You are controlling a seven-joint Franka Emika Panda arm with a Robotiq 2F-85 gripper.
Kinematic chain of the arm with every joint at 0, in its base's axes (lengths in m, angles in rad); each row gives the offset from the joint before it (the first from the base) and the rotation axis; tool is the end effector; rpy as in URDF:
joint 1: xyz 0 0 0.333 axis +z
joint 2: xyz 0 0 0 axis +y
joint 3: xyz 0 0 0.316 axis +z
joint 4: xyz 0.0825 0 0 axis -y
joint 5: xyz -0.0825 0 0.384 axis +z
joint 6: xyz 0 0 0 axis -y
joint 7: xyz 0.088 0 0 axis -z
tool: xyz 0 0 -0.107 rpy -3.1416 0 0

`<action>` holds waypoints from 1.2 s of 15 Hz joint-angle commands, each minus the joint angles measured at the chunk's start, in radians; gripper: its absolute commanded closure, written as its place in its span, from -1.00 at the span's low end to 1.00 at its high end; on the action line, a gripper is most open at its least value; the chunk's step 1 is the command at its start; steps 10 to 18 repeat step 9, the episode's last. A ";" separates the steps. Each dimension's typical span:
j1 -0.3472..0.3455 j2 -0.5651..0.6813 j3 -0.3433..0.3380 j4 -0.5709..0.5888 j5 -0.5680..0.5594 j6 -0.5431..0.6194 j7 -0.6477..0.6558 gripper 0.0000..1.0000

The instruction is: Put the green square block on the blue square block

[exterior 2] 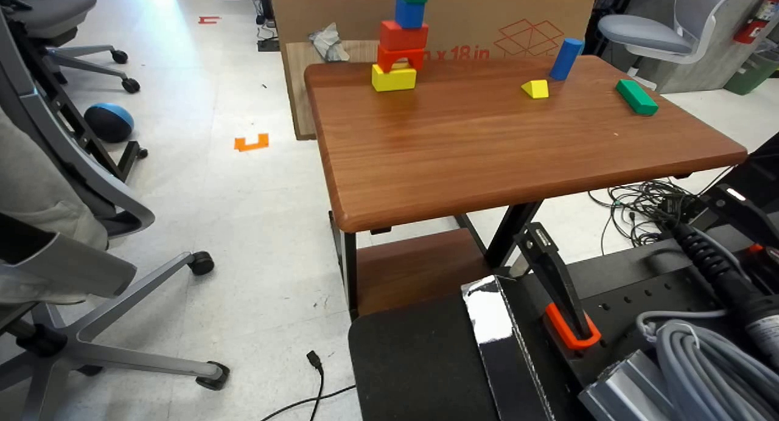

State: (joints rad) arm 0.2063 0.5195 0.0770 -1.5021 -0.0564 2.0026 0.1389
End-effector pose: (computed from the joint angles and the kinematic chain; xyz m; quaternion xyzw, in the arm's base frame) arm 0.6715 0.1833 0.3655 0.9968 0.0792 -0.0071 0.0080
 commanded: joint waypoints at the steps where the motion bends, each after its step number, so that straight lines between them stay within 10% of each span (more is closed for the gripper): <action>1: -0.021 -0.217 -0.010 -0.222 -0.016 0.081 0.006 -1.00; 6: -0.097 -0.407 -0.024 -0.455 0.028 0.188 -0.037 -1.00; 7: -0.076 -0.314 -0.013 -0.325 -0.001 0.129 -0.008 -1.00; 18: -0.101 -0.366 -0.018 -0.399 0.004 0.151 -0.019 -1.00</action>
